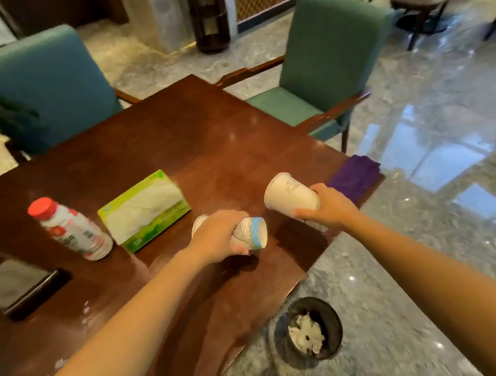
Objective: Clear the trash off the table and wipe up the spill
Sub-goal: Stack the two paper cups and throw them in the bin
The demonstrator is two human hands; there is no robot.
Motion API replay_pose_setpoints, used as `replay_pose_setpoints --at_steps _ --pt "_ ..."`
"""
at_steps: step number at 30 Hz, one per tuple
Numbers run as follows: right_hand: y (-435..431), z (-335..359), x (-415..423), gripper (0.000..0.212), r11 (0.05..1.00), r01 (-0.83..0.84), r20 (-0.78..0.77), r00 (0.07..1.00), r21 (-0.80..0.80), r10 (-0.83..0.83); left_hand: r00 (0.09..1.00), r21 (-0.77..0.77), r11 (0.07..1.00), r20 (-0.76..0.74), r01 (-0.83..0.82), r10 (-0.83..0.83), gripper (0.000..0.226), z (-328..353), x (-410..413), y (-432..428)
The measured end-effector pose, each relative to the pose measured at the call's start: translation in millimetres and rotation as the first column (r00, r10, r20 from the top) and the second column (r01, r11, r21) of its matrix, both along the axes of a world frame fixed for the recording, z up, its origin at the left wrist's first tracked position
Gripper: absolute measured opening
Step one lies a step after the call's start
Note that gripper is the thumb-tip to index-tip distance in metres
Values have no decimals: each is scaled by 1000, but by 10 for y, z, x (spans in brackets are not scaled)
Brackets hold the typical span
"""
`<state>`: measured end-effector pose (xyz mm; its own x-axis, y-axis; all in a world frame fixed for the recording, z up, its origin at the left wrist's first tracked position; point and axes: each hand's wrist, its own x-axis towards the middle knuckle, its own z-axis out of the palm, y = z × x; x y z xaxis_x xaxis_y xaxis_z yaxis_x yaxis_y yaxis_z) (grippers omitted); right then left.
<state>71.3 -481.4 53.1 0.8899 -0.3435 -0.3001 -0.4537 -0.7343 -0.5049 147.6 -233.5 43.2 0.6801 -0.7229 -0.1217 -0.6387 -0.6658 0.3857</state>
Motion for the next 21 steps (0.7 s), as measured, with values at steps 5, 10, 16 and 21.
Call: replay_pose_setpoints --at_steps 5,10,16,21 --pt "-499 166 -499 74 954 216 -78 976 208 -204 994 -80 996 -96 45 -52 47 165 -154 -586" --pt "-857 365 -993 48 857 377 -147 926 351 -347 977 -168 982 -179 83 -114 48 309 -364 -1109" --pt "-1181 449 -1464 40 869 406 -165 913 284 -372 957 -243 967 -253 78 -141 53 306 -656 -1585" --pt "-1413 249 -1711 61 884 455 -47 891 108 -452 918 -311 950 -368 26 -145 50 97 -983 -1839"
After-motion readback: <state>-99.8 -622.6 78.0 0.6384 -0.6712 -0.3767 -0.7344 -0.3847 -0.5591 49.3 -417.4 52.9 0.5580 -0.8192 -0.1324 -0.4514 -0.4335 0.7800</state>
